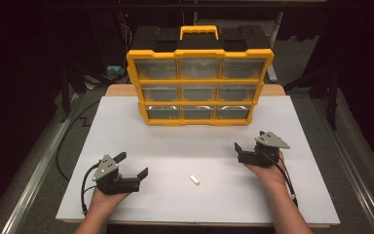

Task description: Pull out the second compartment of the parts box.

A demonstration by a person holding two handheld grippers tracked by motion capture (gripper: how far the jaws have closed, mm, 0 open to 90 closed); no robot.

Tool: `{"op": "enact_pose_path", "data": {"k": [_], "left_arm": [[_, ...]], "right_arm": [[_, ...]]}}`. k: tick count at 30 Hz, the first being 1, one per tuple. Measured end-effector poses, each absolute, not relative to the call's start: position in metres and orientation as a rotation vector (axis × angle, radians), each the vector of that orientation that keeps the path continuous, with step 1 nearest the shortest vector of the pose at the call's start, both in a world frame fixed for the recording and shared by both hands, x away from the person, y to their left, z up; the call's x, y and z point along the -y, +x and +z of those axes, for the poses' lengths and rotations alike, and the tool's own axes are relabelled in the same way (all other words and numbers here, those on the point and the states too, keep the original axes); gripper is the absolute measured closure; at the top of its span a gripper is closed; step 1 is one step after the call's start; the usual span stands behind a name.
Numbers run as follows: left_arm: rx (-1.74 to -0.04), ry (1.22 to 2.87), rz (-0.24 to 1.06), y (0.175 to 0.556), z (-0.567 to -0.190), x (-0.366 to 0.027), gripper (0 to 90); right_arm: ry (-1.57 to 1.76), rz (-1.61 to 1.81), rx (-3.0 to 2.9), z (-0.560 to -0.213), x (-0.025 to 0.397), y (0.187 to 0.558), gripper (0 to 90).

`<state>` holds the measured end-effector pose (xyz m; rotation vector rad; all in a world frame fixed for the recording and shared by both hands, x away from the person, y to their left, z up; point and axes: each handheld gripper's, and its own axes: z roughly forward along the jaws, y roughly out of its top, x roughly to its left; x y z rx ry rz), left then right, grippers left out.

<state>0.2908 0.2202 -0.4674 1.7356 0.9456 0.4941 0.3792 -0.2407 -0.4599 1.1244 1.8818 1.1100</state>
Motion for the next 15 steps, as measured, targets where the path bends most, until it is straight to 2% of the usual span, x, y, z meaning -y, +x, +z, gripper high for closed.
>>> {"op": "enact_pose_path", "data": {"k": [15], "left_arm": [[-0.939, 1.751, 0.508, 0.2904, -0.4678, -0.2198, 0.1]], "right_arm": [[1.109, 1.061, -1.895, -0.4582, 0.2435, 0.3815, 0.2]]}}
